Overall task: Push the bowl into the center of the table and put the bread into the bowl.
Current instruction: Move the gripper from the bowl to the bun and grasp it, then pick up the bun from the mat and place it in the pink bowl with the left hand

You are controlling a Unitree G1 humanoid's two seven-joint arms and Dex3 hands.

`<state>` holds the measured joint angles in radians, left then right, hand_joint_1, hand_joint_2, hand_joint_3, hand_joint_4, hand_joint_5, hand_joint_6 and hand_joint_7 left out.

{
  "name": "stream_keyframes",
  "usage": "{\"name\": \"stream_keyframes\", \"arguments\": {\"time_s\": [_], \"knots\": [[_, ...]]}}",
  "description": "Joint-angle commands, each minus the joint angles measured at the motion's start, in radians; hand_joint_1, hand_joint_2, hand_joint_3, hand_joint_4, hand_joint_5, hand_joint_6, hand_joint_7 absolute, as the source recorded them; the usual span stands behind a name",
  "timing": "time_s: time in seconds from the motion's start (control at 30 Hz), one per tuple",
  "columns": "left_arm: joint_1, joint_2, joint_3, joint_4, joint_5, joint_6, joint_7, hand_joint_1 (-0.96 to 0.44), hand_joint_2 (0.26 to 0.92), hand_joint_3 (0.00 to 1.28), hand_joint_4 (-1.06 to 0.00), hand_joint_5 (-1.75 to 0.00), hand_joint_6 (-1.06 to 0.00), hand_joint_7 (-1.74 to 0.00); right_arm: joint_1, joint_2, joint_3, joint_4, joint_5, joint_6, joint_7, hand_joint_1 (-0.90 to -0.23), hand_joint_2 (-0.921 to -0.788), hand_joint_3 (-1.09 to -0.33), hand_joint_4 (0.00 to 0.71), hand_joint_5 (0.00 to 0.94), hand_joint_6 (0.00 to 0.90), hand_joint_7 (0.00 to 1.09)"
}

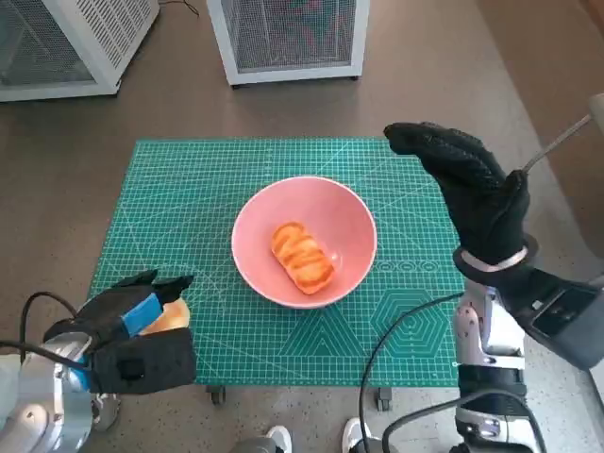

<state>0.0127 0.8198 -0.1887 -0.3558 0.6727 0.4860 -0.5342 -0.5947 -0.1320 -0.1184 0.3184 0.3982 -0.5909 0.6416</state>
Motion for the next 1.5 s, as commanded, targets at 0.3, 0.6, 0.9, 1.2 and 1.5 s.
{"name": "stream_keyframes", "arguments": {"time_s": [0.3,0.6,0.9,1.2,1.5], "knots": [[-0.025,-0.038,-0.02,0.112,0.061,-0.077,0.08,0.03,0.804,0.02,-0.36,-0.01,-0.52,-0.03,0.023,-0.003,0.001,0.0,0.005,0.005,0.01,-0.627,-0.921,-0.65,0.217,0.0,0.285,0.03],[-0.06,-0.042,-0.031,0.249,0.069,-0.153,0.119,0.03,0.898,0.07,-0.7,-0.7,-0.68,-0.64,0.033,-0.005,0.0,-0.011,0.008,0.007,0.011,-0.629,-0.921,-0.649,0.218,0.0,0.285,0.03],[-0.063,-0.033,-0.012,0.259,0.055,-0.178,0.093,0.0,0.919,0.08,-0.7,-1.16,-0.58,-1.18,0.04,-0.006,-0.001,-0.021,0.011,0.009,0.01,-0.63,-0.921,-0.649,0.217,0.0,0.282,0.03],[-0.06,-0.026,0.032,0.2,0.038,-0.169,0.05,0.0,0.919,0.08,-0.69,-1.15,-0.6,-1.22,0.042,-0.003,0.0,-0.024,0.014,0.011,0.01,-0.632,-0.921,-0.648,0.218,0.0,0.279,0.03],[-0.073,-0.013,0.136,0.03,0.001,-0.132,-0.023,0.0,0.92,0.08,-0.68,-1.16,-0.6,-1.2,0.042,0.002,0.002,-0.019,0.014,0.01,0.01,-0.628,-0.921,-0.649,0.218,0.0,0.277,0.03]]}}
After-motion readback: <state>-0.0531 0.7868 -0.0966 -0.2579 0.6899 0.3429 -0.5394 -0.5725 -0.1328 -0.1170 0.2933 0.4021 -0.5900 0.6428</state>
